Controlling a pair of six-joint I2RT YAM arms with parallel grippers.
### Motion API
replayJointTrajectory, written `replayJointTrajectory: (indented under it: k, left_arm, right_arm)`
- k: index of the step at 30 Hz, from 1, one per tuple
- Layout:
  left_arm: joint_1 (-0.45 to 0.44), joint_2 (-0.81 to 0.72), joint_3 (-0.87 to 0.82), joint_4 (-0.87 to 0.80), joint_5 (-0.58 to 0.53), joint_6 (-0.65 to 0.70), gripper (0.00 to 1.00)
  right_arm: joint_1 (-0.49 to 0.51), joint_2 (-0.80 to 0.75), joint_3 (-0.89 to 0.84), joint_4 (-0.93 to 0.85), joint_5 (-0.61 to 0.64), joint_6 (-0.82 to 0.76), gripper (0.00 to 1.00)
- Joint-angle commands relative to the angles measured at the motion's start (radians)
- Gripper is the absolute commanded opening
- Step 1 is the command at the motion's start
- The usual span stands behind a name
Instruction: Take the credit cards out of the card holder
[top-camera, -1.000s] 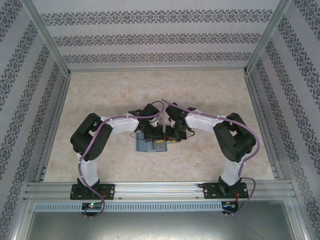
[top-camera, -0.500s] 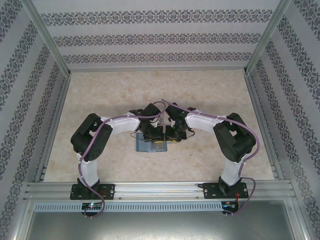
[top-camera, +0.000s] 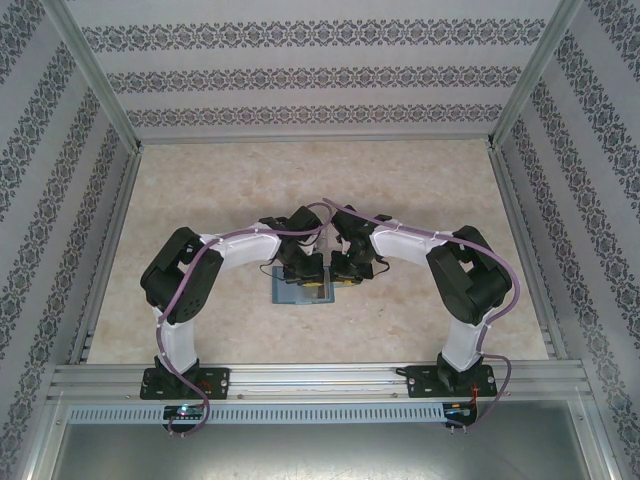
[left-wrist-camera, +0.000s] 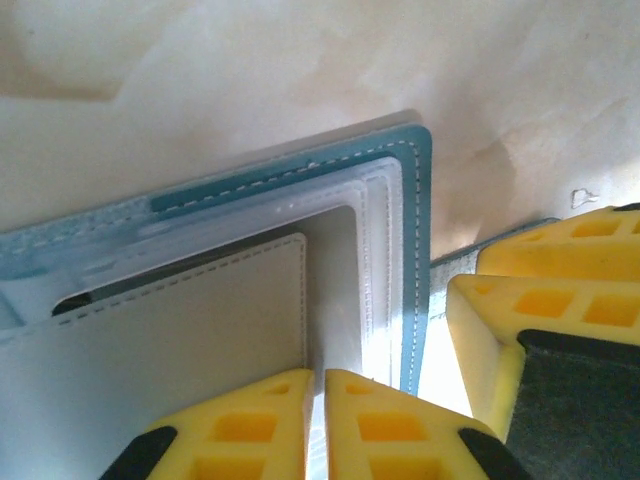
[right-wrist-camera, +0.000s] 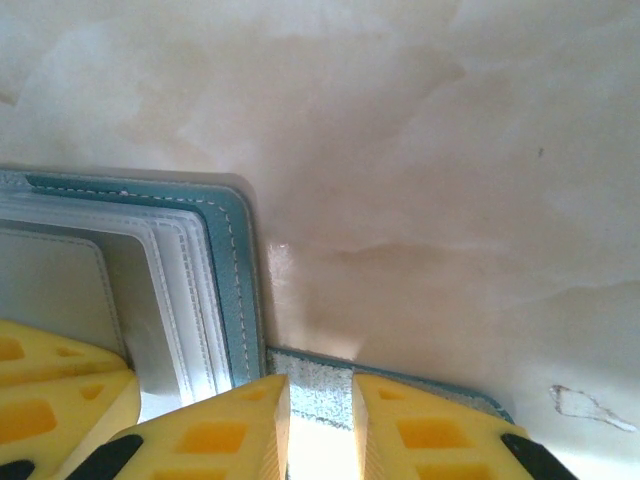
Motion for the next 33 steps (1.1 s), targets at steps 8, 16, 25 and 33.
replayJointTrajectory:
  k: [8,16,25,33]
  left_arm:
    - [-0.039,0.013,0.097,-0.279,-0.235,0.078,0.24]
    - [-0.068,0.044,0.182,-0.404,-0.376,0.102,0.30]
    - [-0.076,0.047,0.230,-0.480,-0.456,0.113,0.36]
    - [-0.079,0.041,0.242,-0.495,-0.466,0.114,0.37]
  right_arm:
    - [-0.004,0.025,-0.001,-0.020,0.010,-0.016,0.25]
    - [-0.007,0.025,-0.001,-0.020,0.010,-0.017,0.25]
    - [-0.010,0.024,-0.004,-0.020,0.009,-0.017,0.25]
    - [-0.010,0.024,-0.003,-0.020,0.009,-0.016,0.25]
